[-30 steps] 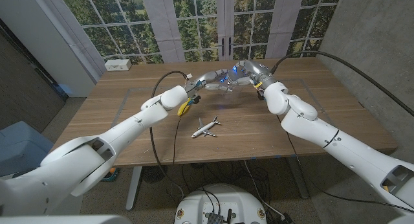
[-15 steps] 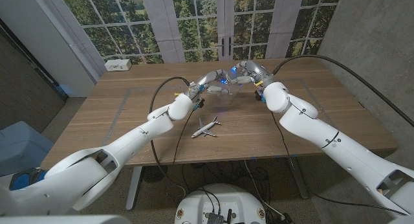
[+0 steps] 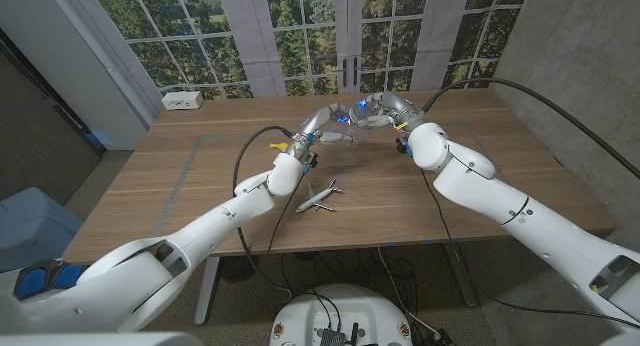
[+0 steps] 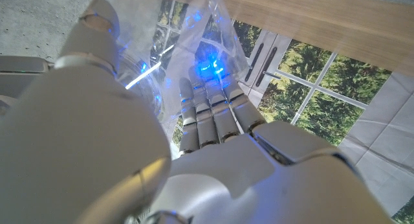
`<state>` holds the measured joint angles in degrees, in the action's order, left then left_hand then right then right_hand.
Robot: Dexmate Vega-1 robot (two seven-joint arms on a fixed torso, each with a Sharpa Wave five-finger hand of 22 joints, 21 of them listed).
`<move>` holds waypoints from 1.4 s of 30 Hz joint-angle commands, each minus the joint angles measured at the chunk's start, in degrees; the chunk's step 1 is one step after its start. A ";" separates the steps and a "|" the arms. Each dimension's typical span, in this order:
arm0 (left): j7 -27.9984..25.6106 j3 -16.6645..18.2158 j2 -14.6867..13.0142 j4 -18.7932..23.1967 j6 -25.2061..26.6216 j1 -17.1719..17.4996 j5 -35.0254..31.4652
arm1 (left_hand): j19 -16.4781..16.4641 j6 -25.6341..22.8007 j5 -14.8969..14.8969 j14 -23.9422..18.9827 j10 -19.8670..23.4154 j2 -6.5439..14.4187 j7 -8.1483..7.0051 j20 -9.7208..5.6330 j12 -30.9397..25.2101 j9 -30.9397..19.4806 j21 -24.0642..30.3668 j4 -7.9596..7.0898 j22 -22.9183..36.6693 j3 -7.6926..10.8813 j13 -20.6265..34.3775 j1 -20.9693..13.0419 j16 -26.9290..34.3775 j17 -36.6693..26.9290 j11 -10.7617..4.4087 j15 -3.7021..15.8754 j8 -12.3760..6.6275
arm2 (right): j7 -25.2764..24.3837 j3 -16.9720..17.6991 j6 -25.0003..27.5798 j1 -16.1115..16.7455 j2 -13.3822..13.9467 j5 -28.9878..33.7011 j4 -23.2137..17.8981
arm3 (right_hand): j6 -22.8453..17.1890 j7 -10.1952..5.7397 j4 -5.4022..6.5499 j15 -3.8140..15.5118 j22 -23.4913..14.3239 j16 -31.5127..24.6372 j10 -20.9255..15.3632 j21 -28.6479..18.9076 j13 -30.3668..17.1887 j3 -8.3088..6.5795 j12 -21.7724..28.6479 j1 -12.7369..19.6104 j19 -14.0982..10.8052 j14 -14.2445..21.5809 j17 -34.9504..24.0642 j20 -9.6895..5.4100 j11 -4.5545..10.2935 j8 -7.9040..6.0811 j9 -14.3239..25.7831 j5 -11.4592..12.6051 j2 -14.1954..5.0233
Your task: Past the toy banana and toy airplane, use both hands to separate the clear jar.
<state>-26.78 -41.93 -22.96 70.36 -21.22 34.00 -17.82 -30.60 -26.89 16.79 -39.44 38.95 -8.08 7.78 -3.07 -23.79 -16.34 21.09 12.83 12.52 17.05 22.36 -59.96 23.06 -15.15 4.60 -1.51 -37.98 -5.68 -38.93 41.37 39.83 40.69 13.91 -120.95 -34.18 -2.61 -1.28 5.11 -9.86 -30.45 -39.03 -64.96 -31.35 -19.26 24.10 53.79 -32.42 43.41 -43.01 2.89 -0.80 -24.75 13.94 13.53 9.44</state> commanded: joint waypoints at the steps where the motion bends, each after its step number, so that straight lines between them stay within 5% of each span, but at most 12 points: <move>1: -0.55 -0.03 0.00 0.51 1.53 0.22 0.53 | 0.32 -22.25 0.18 -4.83 22.12 11.73 -13.35 -1.10 -4.30 0.10 0.40 -2.56 0.18 2.17 5.96 -11.54 -0.28 -0.16 -16.14 15.39 -5.57 | 3.83 0.10 7.26 -2.14 1.62 -4.43 -2.73 | -1.67 4.68 3.76 -2.42 -0.19 0.28 -1.36 1.10 0.10 2.30 -1.55 -19.23 0.36 -0.66 -0.18 2.32 0.55 1.58 -0.20 -2.08 -9.21; 4: -0.20 -0.15 0.15 0.07 1.80 0.11 0.89 | 0.44 -22.75 0.17 -4.77 22.21 11.55 -13.48 -1.17 -3.97 0.41 0.49 -2.58 0.18 2.10 5.64 -11.63 -0.38 -0.18 -16.15 15.39 -5.55 | 5.03 -0.37 9.72 -3.46 1.88 -6.02 -3.23 | 3.06 5.65 4.85 -4.05 -0.22 2.03 3.44 2.59 0.99 4.50 -4.61 -24.15 1.71 -3.66 0.91 4.21 -1.21 4.11 -0.58 -3.24 -8.16; 7: 0.22 -0.23 0.38 -0.47 2.11 -0.05 1.43 | 0.50 -23.13 0.16 -4.72 22.35 11.39 -13.39 -1.17 -3.77 0.65 0.56 -2.58 0.17 2.04 5.42 -11.72 -0.44 -0.21 -16.13 15.39 -5.52 | 6.40 0.73 10.09 -3.88 2.05 -9.56 -3.21 | 10.55 5.71 4.43 -5.89 -0.22 3.90 7.62 4.44 1.37 5.79 -7.12 -26.69 3.32 -7.33 2.06 5.57 -2.93 7.70 -0.88 -3.47 -7.67; 11: 0.45 -0.41 0.37 -0.54 2.82 -0.21 1.47 | 0.54 -23.42 0.15 -4.73 22.73 11.19 -13.50 -1.24 -3.59 1.03 0.70 -2.59 0.17 1.95 5.20 -11.86 -0.51 -0.26 -16.10 15.39 -5.37 | 5.11 1.58 9.01 -3.42 2.56 -12.01 -3.48 | 12.29 5.05 3.94 -6.52 -0.21 4.53 9.18 5.23 1.60 6.10 -8.07 -27.07 4.05 -8.61 2.48 6.65 -3.45 8.61 -0.96 -3.45 -7.48; 15: 1.05 -0.95 0.26 -0.70 3.16 -0.64 1.18 | 0.61 -23.48 0.16 -4.75 22.85 11.14 -13.41 -1.26 -3.47 1.22 0.76 -2.62 0.16 1.93 5.10 -11.92 -0.54 -0.29 -16.10 15.39 -5.25 | 2.34 -0.02 10.60 -3.72 2.79 -11.12 -4.63 | 18.95 4.64 2.11 -8.06 -0.16 6.91 15.25 6.85 2.02 6.39 -11.01 -26.85 4.41 -13.94 3.41 7.46 -4.95 11.68 -1.14 -3.38 -7.12; 21: 1.63 -1.52 0.17 -1.01 2.61 -1.17 1.02 | 0.81 -23.65 0.16 -4.56 23.16 10.93 -13.53 -1.45 -3.32 1.60 0.85 -2.62 0.15 1.84 4.97 -12.07 -0.77 -0.24 -16.08 15.39 -5.04 | -0.18 -4.20 14.52 -5.98 2.74 -8.08 -5.47 | 20.94 3.48 0.79 -8.33 -0.15 8.10 17.96 7.77 2.03 6.24 -11.94 -26.03 4.54 -16.57 3.89 7.71 -5.04 12.47 -1.16 -3.27 -7.08; 32: 1.34 -1.54 0.16 -0.82 1.03 -1.35 0.98 | 1.02 -24.03 0.20 -4.32 23.47 10.87 -13.41 -1.46 -2.98 2.22 1.08 -2.75 0.15 1.78 4.86 -12.26 -1.08 -0.27 -16.05 15.39 -4.73 | 3.96 -16.48 28.38 -17.30 1.63 -5.40 -4.17 | 21.92 -0.33 -0.30 -8.30 -0.21 8.35 19.29 8.56 1.90 6.57 -12.06 -26.00 4.08 -16.65 4.42 7.12 -5.44 12.69 -1.25 -3.35 -6.58; 36: 1.04 -1.33 -0.02 -0.39 0.78 -1.11 0.85 | 1.11 -24.24 0.21 -4.25 23.59 10.93 -13.34 -1.50 -2.82 2.50 1.20 -2.84 0.14 1.75 4.83 -12.29 -1.20 -0.30 -16.06 15.39 -4.57 | 6.24 -16.83 28.58 -19.25 1.91 -8.47 -3.27 | 21.33 -1.08 -0.34 -8.59 -0.22 8.61 19.26 8.87 1.96 6.85 -11.92 -26.55 3.96 -17.03 4.64 7.05 -5.50 12.45 -1.29 -3.30 -6.47; 42: 1.25 -1.12 -0.17 0.06 1.14 -0.89 0.86 | 1.24 -24.32 0.21 -4.17 23.71 10.98 -13.35 -1.50 -2.70 2.77 1.31 -2.89 0.13 1.72 4.87 -12.34 -1.32 -0.33 -16.06 15.39 -4.37 | 9.24 -14.88 26.39 -20.18 2.83 -14.31 -2.45 | 19.82 -2.12 -0.73 -7.73 -0.31 6.97 15.35 9.00 2.32 6.99 -10.48 -27.11 1.93 -12.51 5.11 5.90 -5.49 11.94 -1.39 -3.09 -7.13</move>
<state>-25.53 -43.32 -22.78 69.44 -19.78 32.83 -16.84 -29.56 -27.74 16.78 -39.42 39.50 -9.04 7.68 -2.88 -23.79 -13.48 22.06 12.26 12.38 16.46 22.32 -60.91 21.73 -15.31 4.41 -0.89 -37.98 -2.38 -52.41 65.12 24.12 42.74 7.50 -124.81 -14.04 -4.36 -1.91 -2.92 -10.02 -22.86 -22.35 -56.13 -28.99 -12.26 13.11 27.27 -29.70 29.52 -37.93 8.99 -6.44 -12.53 12.51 10.17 2.26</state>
